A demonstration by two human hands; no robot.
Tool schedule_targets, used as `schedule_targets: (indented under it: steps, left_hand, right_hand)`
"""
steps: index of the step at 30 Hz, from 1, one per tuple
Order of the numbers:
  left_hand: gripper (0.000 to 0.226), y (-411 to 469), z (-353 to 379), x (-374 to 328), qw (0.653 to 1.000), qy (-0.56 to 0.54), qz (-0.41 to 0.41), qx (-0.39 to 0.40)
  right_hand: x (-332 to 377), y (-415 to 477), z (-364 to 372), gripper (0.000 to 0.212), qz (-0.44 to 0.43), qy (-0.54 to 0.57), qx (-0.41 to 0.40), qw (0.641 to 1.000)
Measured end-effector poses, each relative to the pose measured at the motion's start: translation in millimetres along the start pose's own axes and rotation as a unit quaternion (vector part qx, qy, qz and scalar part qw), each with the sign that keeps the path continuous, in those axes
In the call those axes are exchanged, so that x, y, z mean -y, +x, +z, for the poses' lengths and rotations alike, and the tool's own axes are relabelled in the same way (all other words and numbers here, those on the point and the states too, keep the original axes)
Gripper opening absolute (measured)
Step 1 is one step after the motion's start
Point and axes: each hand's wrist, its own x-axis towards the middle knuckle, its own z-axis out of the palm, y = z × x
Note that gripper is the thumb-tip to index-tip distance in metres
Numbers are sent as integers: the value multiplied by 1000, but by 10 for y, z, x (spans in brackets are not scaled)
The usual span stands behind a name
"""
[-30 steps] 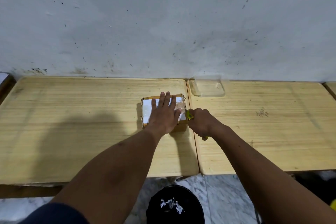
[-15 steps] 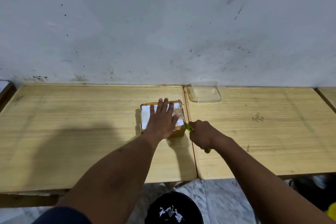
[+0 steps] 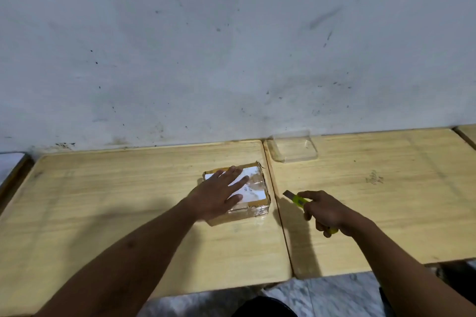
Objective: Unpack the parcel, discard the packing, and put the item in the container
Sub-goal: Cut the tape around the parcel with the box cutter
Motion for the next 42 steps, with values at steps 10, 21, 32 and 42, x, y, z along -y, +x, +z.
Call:
schedule_targets:
  steps: [10,21,32,42]
  left_hand:
    - [63,238,145,-691,936,-149,-305,-91]
    - [55,459,-58,-847,950,-171,-260,-44]
    - [57,375,130,-742,968,-128,-214,-43]
    - [54,430,124,-808,959,-134,-247,-46]
  right_hand:
    - [-107,56,58,67,-17,58,-28,998]
    - [164,94,92,65,-55,109,-40,992]
    - [191,131,230,61,-61,149,-52,986]
    - [270,198,140,59,-63,128,-22,990]
